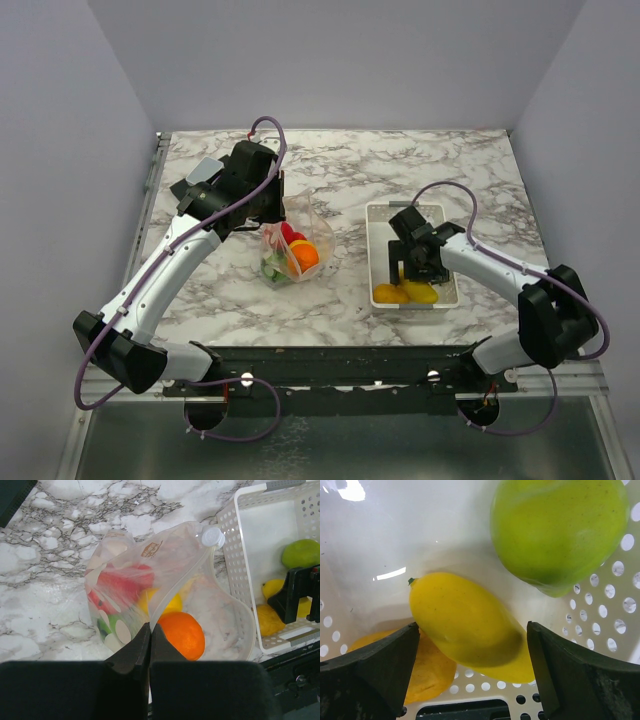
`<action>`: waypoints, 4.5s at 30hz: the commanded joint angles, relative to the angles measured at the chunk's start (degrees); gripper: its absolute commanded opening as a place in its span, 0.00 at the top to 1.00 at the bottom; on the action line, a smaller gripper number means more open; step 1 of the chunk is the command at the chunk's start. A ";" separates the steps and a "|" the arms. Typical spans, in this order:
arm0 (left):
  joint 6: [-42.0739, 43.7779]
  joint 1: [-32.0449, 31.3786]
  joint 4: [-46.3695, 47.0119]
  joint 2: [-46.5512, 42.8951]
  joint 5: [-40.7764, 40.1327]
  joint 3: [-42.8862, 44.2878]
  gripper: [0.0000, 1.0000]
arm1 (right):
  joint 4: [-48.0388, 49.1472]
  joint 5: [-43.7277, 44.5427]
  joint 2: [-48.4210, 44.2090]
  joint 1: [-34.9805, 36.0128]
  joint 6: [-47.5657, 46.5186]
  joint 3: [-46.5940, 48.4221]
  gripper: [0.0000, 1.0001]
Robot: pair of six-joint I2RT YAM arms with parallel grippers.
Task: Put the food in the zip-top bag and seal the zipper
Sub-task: Pick up the fake fruit from the bin, then place the fake fruit in the zipper food storage bag.
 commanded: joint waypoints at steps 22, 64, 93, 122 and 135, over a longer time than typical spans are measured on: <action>0.10 0.04 -0.14 -1.18 -0.14 0.38 1.00 | -2.55 0.15 -5.19 -0.24 0.56 4.36 0.62; 0.29 -0.02 0.05 -0.49 0.13 1.14 1.00 | 12.85 -27.33 -2.48 13.04 2.74 33.41 0.68; -0.46 -0.02 0.11 -0.84 0.95 1.12 1.00 | 5.95 -22.21 16.40 17.84 9.73 45.99 0.59; -0.67 -0.01 0.60 -0.75 0.40 0.39 1.00 | 5.12 -16.93 9.00 18.06 8.75 44.09 0.22; -0.69 0.02 0.65 -0.82 0.57 0.16 1.00 | 1.94 -5.28 2.61 18.06 8.14 34.34 0.28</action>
